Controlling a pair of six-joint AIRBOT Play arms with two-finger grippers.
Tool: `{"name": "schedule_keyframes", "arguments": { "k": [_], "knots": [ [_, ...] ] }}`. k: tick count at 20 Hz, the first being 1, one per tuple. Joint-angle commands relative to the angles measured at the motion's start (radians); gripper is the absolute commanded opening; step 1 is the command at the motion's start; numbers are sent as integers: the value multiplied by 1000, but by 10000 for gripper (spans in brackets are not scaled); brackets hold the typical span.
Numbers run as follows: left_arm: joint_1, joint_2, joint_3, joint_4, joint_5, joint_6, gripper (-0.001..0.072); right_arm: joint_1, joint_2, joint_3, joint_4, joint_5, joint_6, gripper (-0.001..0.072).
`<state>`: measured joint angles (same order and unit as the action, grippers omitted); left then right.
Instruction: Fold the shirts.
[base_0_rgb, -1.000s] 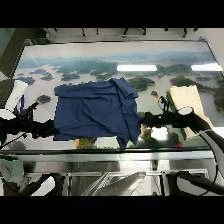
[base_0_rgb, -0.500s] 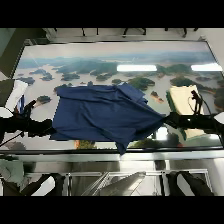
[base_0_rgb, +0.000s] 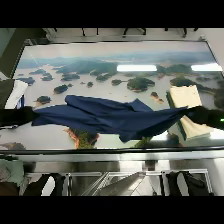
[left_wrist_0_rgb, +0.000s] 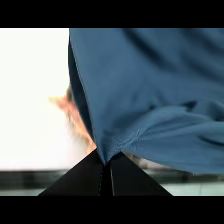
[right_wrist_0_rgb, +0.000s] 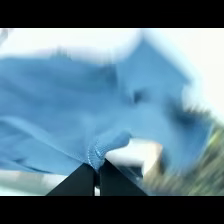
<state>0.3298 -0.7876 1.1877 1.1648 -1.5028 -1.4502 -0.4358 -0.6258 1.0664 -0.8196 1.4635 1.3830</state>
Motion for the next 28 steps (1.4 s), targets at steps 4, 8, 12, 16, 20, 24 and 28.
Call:
{"name": "schedule_keyframes", "arguments": {
  "k": [4, 8, 12, 16, 20, 24, 28],
  "knots": [
    [-94, -38, 747, 260, -81, -77, 10, -5, -120, 748, -182, 69, 63, 21],
    [-355, -191, 1248, 514, -214, -100, 10, -5, -250, 1122, -198, 128, 110, 20],
    [-632, -207, 1202, 843, -165, -103, 9, -5, -273, 1135, -198, 12, 157, 20],
    [-717, -153, 615, 1014, -5, -55, 10, -4, -339, 858, -132, 10, 204, 20],
    [-434, -252, 246, 706, 170, -37, 9, 108, -432, 504, -74, -116, 150, 20],
    [-220, -462, 191, 306, 369, 71, 10, 313, -628, 336, -192, -496, 94, 21],
    [-207, -720, 324, 196, 376, 118, 10, 422, -878, 337, -179, -801, 45, 21]
  ]
}}
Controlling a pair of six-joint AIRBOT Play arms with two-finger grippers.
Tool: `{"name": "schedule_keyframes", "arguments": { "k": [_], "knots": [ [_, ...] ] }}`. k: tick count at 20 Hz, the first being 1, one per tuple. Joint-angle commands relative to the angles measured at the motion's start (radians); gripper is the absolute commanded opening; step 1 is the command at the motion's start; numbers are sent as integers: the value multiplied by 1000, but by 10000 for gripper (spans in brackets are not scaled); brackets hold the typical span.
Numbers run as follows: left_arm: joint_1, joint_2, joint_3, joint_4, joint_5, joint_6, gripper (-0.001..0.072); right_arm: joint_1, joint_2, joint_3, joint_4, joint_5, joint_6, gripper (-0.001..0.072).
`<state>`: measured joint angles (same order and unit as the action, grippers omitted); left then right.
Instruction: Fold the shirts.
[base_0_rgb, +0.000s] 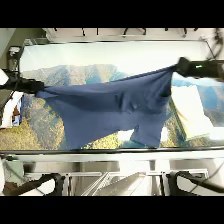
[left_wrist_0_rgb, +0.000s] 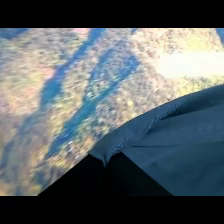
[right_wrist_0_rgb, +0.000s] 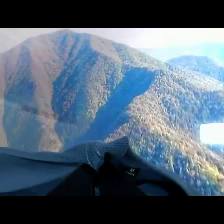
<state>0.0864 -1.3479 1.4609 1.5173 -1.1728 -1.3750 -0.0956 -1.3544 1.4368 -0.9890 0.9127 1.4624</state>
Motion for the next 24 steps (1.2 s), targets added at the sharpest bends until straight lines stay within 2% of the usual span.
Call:
{"name": "schedule_keyframes", "arguments": {
  "k": [1, 4, 8, 9, 10, 11, 12, 15, 17, 19, 22, 24],
  "knots": [
    [35, -217, 89, -180, 32, 43, 10, 94, -193, -34, 19, -285, -34, 21],
    [17, -321, 184, -176, -14, 43, 11, 103, -269, -34, 137, -314, -35, 22],
    [16, -344, 216, -177, -28, 39, 11, 97, -277, -32, 135, -351, -90, 22],
    [16, -344, 216, -177, -58, 39, 12, 97, -275, -31, 138, -352, -90, 163],
    [16, -344, 216, -177, -98, 35, 168, 97, -270, -30, 137, -343, -90, 603],
    [18, -338, 215, -172, -132, -6, 559, 90, -262, -27, 137, -314, -95, 709],
    [29, -323, 208, -174, -164, -64, 698, 76, -248, -16, 133, -256, -101, 709],
    [76, -216, 76, -175, -251, -89, 698, -12, -165, 3, 127, -20, -109, 709],
    [127, -90, -136, -187, -257, -92, 697, -78, -98, 1, 126, 163, -109, 709],
    [164, 33, -377, -225, -257, -88, 697, -111, -30, -17, 127, 286, -117, 709],
    [207, 145, -662, -377, -207, -37, 697, -101, 72, -60, 130, 301, -117, 708],
    [233, 164, -775, -450, -137, -3, 697, -79, 117, -63, 130, 300, -116, 709]
  ]
}}
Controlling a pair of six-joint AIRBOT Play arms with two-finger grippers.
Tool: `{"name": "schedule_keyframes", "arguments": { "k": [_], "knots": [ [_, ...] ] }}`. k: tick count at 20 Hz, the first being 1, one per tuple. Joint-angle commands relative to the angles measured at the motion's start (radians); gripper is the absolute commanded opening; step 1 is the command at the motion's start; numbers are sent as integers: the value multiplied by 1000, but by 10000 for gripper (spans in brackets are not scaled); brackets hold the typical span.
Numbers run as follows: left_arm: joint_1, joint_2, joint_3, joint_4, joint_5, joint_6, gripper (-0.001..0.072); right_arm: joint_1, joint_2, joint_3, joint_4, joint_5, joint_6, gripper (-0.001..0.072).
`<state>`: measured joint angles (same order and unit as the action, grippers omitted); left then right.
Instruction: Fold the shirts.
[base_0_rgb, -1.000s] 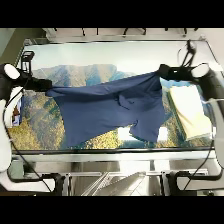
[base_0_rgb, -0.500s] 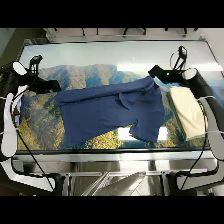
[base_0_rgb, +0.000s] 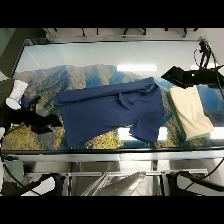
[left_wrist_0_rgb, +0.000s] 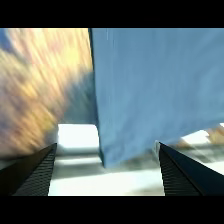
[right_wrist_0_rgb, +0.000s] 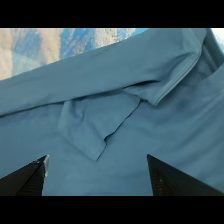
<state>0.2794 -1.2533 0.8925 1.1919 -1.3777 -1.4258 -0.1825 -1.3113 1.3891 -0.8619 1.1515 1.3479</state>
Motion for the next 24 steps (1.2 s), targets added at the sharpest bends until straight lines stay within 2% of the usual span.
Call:
{"name": "schedule_keyframes", "arguments": {
  "k": [1, 2, 3, 9, 10, 11, 12, 14, 15, 18, 20, 21, 24],
  "knots": [
    [49, 68, -244, -151, 98, 68, 697, 21, 91, -16, 3, 61, -2, 709],
    [57, 58, -275, -180, 124, 90, 689, 34, 106, -16, 3, 61, -2, 709],
    [58, 40, -299, -209, 136, 113, 650, 43, 117, -16, 3, 61, 4, 709],
    [55, -101, -369, -389, 159, 241, 649, 55, 140, -16, 10, 61, 29, 709],
    [55, -108, -377, -410, 183, 243, 626, 55, 141, -16, 10, 61, 29, 708],
    [55, -107, -385, -414, 208, 243, 271, 55, 140, -16, 10, 61, 29, 709],
    [55, -105, -386, -418, 217, 249, 19, 55, 140, -16, 10, 61, 29, 708],
    [63, -65, -382, -386, 207, 257, 9, 55, 140, -16, -28, 70, 28, 709],
    [77, -28, -370, -341, 193, 232, 10, 55, 139, -16, -70, 94, 28, 708],
    [156, 125, -281, -83, 108, 70, 9, 53, 131, -77, -170, 209, 39, 709],
    [206, 203, -203, 117, 66, -24, 10, 53, 131, -170, -194, 224, 39, 709],
    [227, 219, -172, 153, 50, -38, 10, 47, 131, -224, -191, 209, 40, 709],
    [240, 190, -134, 77, 42, -38, 10, 24, 113, -370, -190, 174, 37, 709]
  ]
}}
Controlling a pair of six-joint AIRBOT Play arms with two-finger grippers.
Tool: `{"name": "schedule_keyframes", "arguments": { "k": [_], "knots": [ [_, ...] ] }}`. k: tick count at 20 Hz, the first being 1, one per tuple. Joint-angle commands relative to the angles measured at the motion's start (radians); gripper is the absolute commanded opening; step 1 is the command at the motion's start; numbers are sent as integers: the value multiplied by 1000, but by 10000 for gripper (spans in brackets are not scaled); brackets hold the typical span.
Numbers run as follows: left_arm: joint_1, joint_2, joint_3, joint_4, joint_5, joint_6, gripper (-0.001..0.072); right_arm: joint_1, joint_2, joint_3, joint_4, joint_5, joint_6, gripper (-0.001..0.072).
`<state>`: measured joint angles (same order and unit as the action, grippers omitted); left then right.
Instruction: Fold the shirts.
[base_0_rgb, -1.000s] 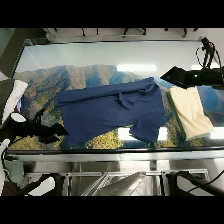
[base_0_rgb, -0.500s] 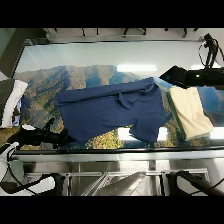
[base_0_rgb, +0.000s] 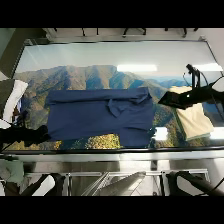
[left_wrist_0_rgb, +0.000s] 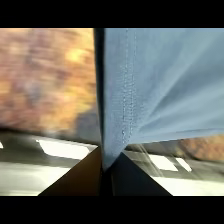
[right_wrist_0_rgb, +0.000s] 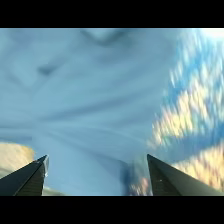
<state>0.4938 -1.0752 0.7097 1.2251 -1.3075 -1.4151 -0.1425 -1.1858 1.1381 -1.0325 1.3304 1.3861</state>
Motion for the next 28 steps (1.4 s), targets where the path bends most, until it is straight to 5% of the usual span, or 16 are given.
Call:
{"name": "schedule_keyframes", "arguments": {
  "k": [1, 8, 14, 15, 16, 17, 22, 28],
  "knots": [
    [18, -14, 55, 28, -31, -48, 10, -27, -28, -159, -18, -6, -3, 709],
    [-72, -80, 119, 31, -44, -34, 10, -37, -249, -288, 260, -153, -106, 709],
    [-71, -13, 124, 31, -28, -34, 10, 64, -354, -288, 274, -243, -108, 702],
    [-71, -6, 124, 31, -27, -34, 11, 83, -355, -288, 274, -254, -107, 610],
    [-71, 1, 124, 31, -28, -34, 10, 95, -354, -288, 275, -260, -108, 390],
    [-71, 9, 124, 31, -28, -34, 11, 98, -350, -287, 275, -256, -127, 14],
    [-71, 127, 124, 30, -19, -88, 10, 80, -115, -286, 180, -175, -113, 20],
    [-208, 380, 242, 56, -154, -116, 10, 82, 446, -249, 117, -102, 84, 19]
  ]
}}
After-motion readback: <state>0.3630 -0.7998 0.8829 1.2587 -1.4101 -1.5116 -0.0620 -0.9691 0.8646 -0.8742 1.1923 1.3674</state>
